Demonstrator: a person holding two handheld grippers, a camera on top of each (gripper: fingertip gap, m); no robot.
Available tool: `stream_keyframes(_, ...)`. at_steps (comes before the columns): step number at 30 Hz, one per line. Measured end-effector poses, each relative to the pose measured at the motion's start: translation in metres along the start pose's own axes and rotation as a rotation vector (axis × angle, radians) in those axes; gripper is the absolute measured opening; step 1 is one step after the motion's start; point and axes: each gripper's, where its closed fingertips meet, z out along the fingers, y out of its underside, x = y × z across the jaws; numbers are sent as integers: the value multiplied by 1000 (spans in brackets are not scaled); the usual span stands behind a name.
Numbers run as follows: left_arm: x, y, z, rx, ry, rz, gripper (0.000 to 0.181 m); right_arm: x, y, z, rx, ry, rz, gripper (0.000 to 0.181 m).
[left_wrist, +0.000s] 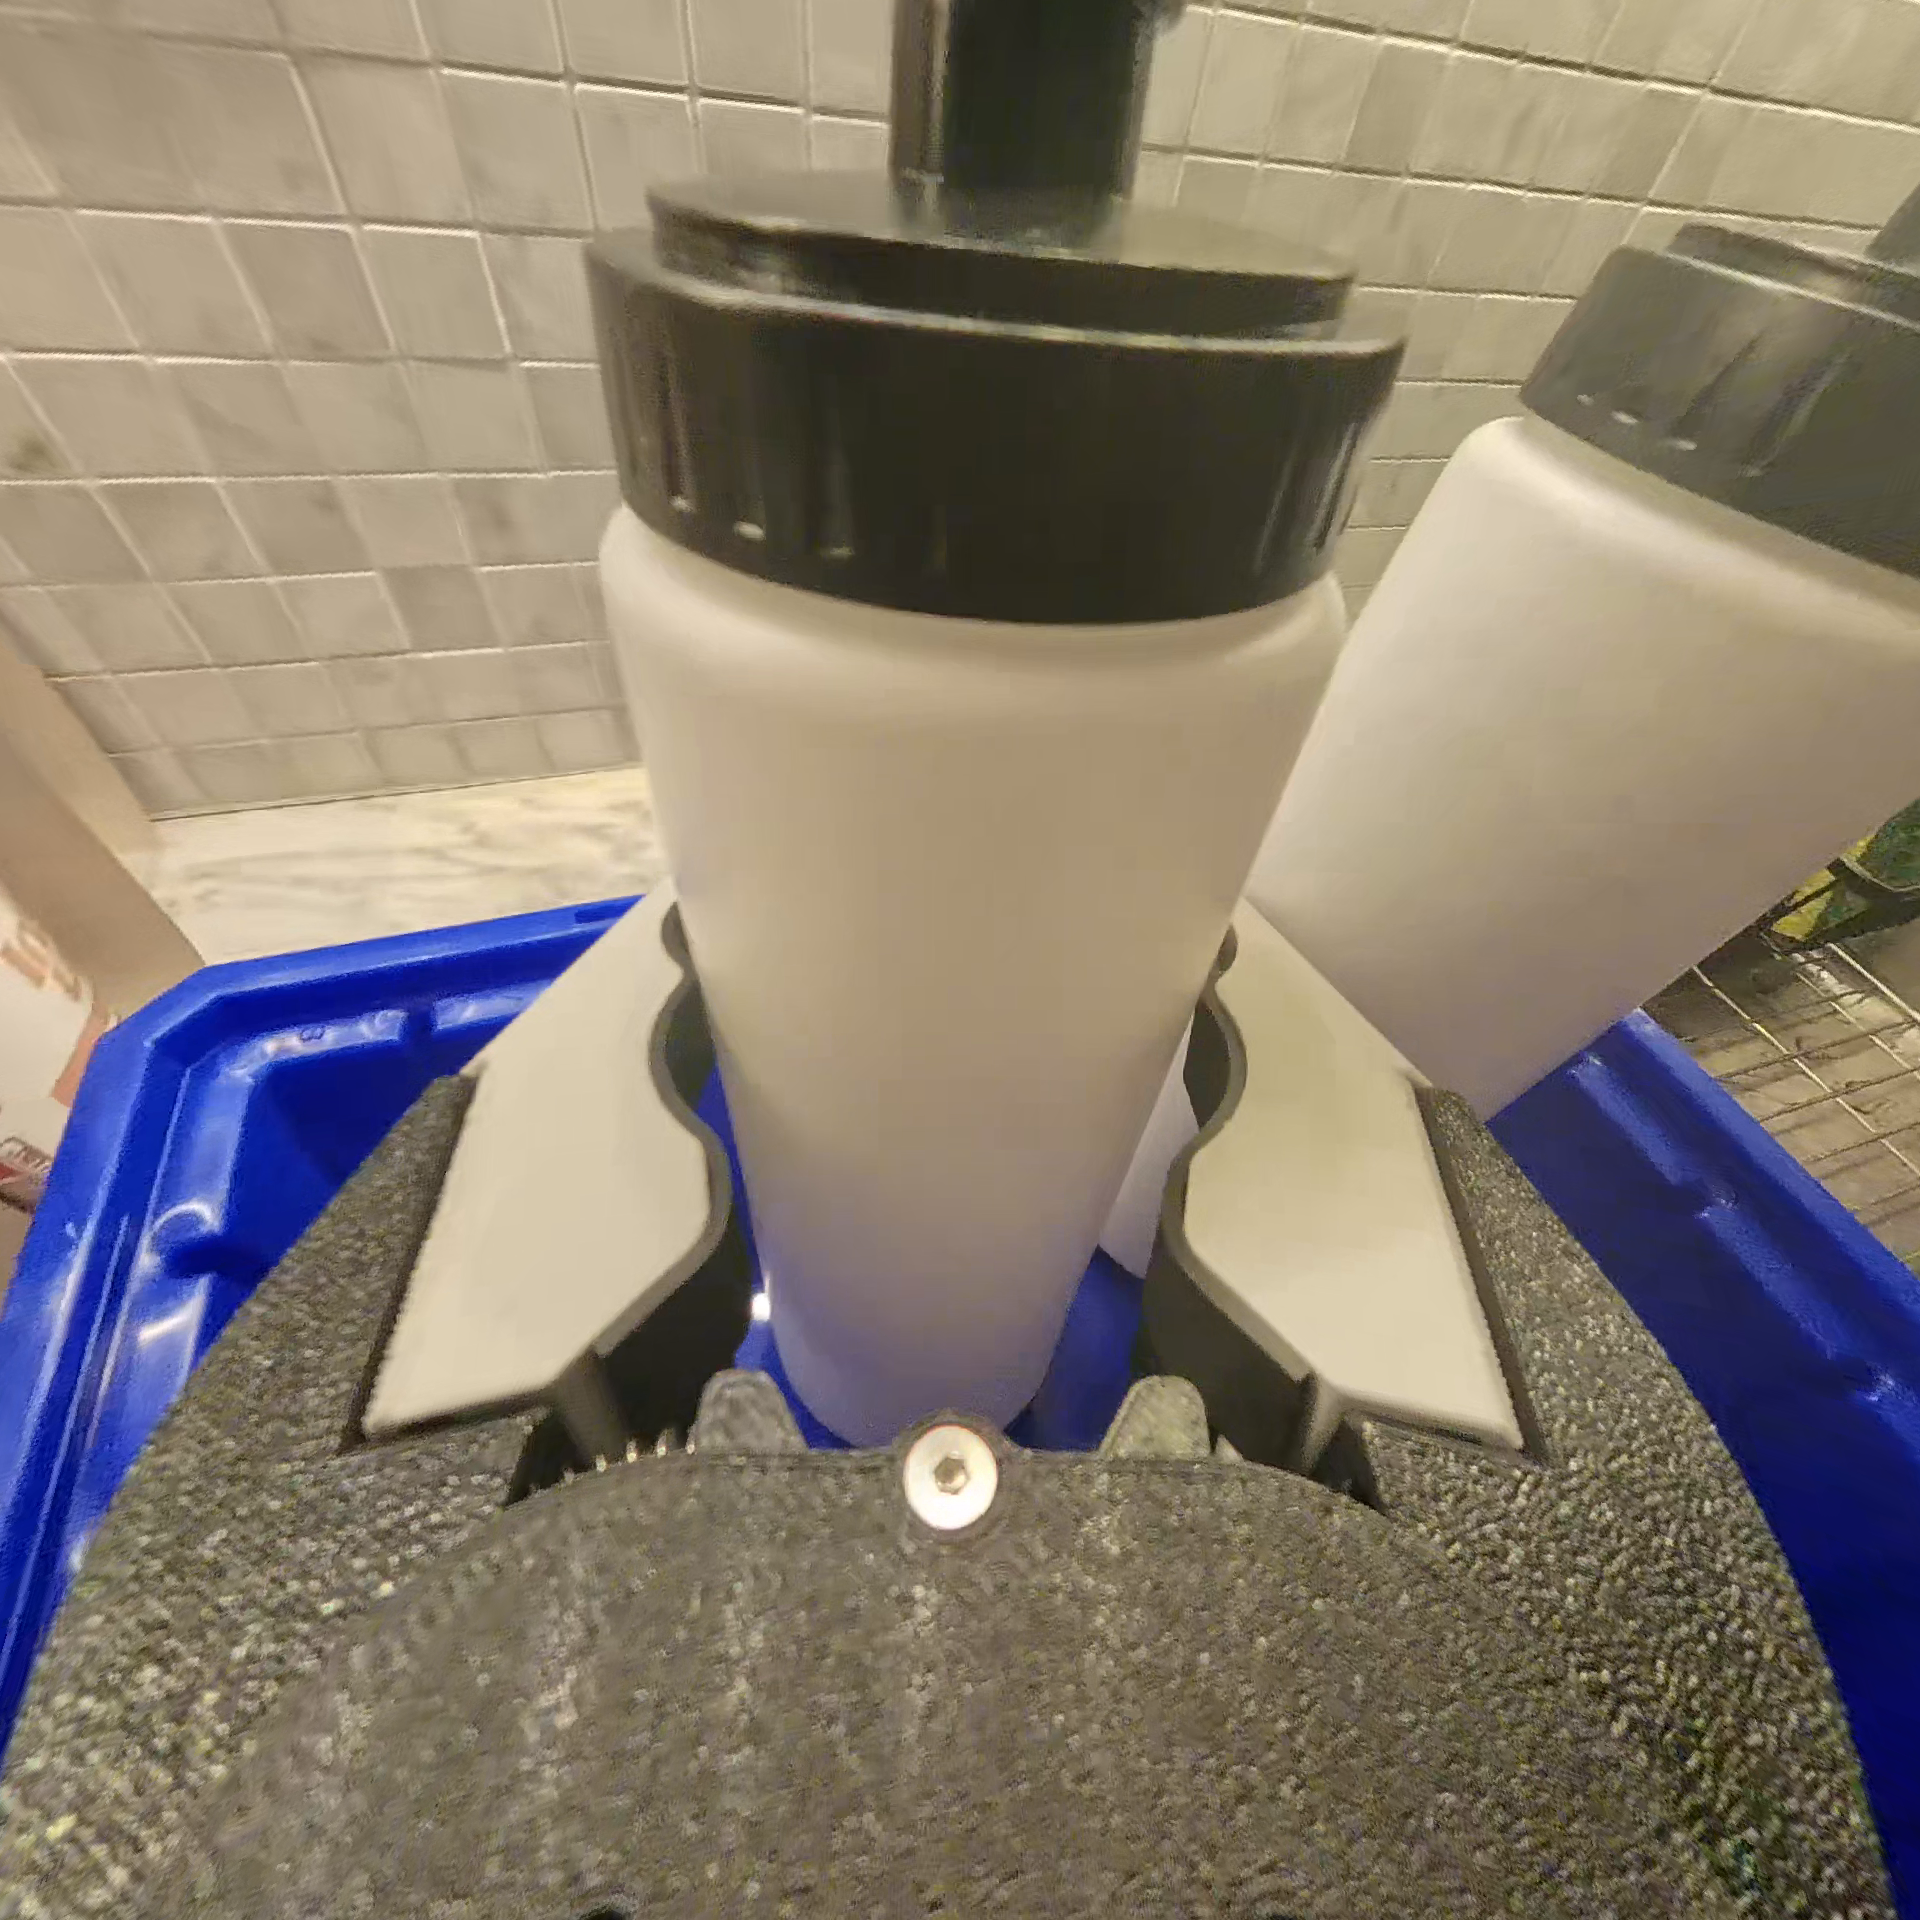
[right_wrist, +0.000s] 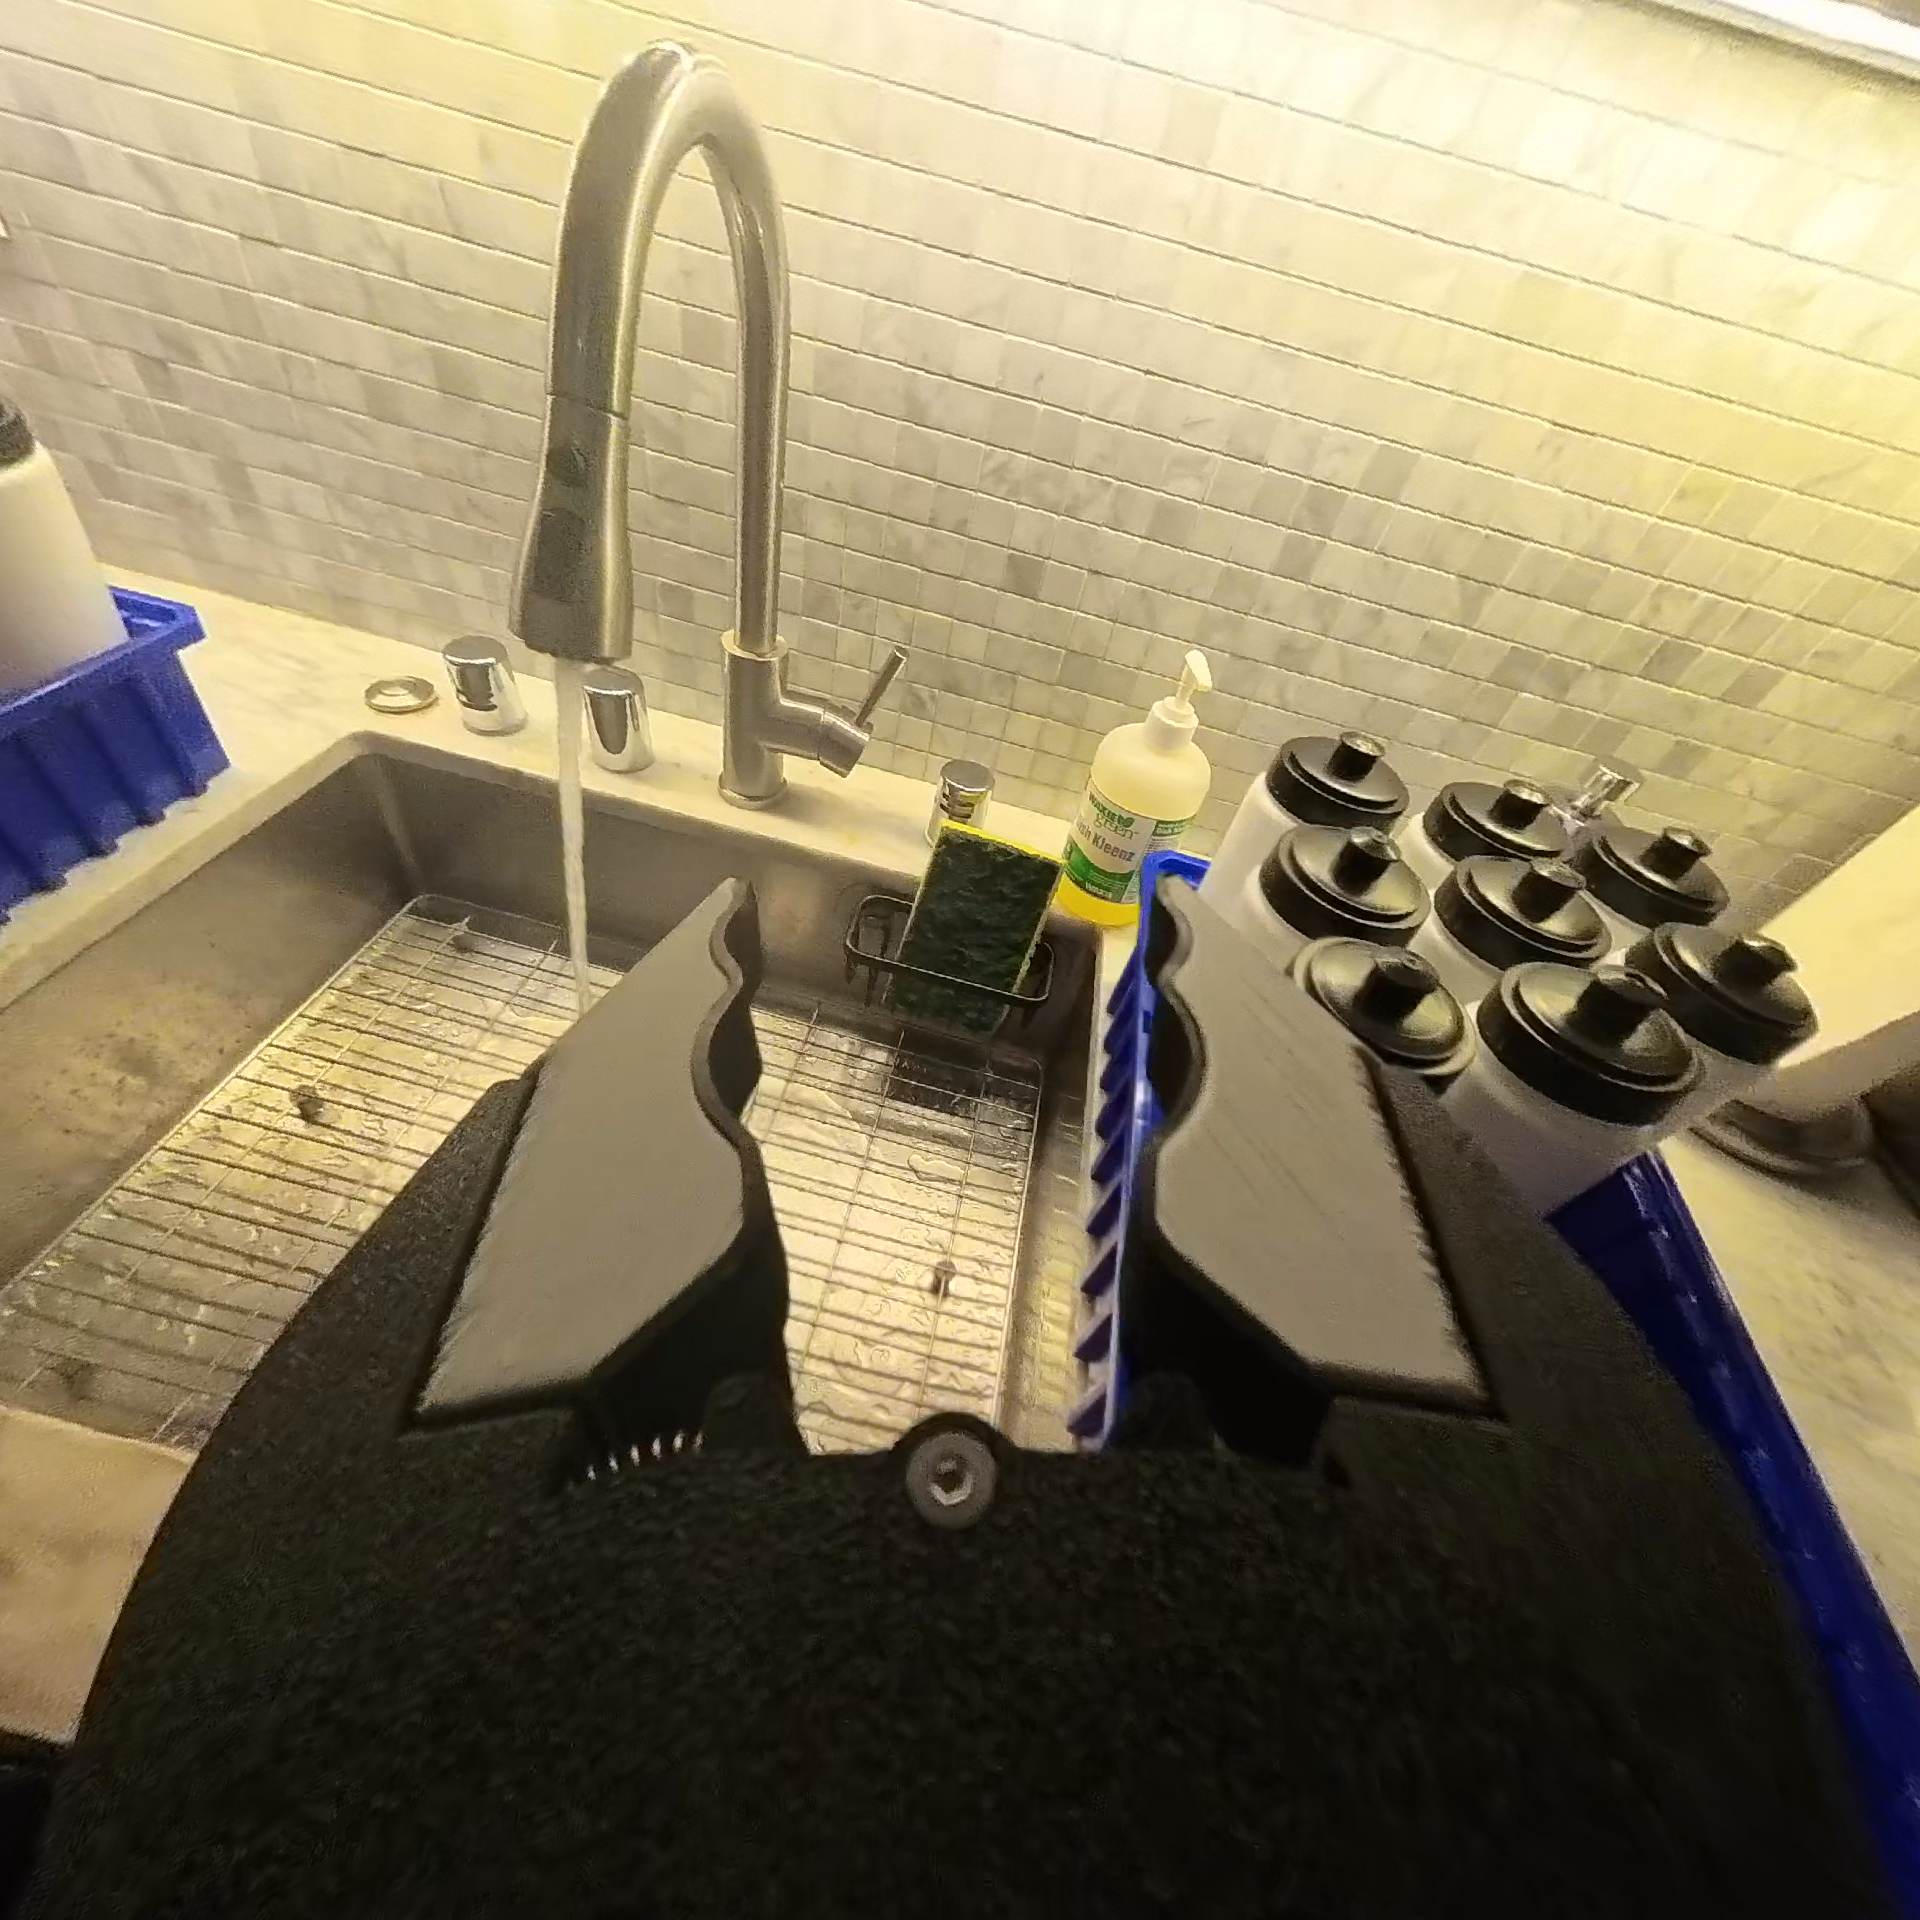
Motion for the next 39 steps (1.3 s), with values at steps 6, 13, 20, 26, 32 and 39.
stream_keyframes(6, -4, -3, -20, -30, -101, 56, 92, -36, -17, 17, 43, -96, -22, 74)
stream_keyframes(13, 21, -39, -90, -7, -215, 129, 95, -106, -54, 37, 142, -294, 19, 74)
stream_keyframes(20, 100, -59, -146, -16, -161, 143, 91, -229, -112, 55, 229, -625, 146, 74)
stream_keyframes(26, 235, -71, -165, 13, 59, 160, 89, -325, -144, 65, 171, -886, 191, 91)
stream_keyframes(32, 357, -53, -166, 38, 259, 187, 88, -332, -111, 64, 12, -1000, 238, 88)
stream_keyframes(39, 417, -37, -164, -42, 419, 177, 91, -290, -97, 35, -1, -1024, 194, 80)
